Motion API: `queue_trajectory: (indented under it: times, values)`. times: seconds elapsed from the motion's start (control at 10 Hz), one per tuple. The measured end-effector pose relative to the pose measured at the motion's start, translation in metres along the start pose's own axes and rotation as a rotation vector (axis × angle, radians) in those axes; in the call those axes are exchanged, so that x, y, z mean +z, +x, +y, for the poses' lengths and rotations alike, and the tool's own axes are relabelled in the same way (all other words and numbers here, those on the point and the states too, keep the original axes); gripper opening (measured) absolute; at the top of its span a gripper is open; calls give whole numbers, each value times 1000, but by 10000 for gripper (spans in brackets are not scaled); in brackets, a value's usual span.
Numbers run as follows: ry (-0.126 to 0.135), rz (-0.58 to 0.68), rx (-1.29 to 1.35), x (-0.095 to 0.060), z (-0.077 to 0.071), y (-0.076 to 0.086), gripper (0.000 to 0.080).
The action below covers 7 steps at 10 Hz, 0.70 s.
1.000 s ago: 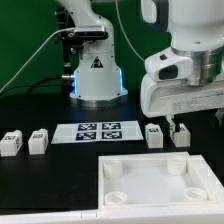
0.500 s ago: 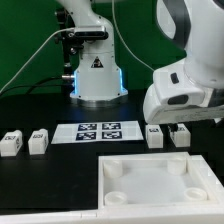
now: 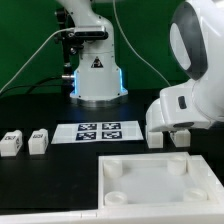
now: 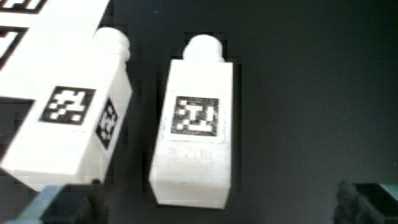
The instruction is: Assemble one leg
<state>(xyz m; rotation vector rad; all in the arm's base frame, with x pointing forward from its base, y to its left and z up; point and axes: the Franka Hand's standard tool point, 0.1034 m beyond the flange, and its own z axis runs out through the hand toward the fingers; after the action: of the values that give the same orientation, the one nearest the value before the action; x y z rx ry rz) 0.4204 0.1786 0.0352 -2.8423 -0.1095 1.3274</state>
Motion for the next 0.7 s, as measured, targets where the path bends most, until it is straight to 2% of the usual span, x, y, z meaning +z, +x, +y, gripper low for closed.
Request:
queue_trajectory:
  times: [0.2, 0.7]
  values:
    - [-8, 2, -5, 16, -2, -4, 649]
    - [-22, -39, -9, 43, -3, -7, 649]
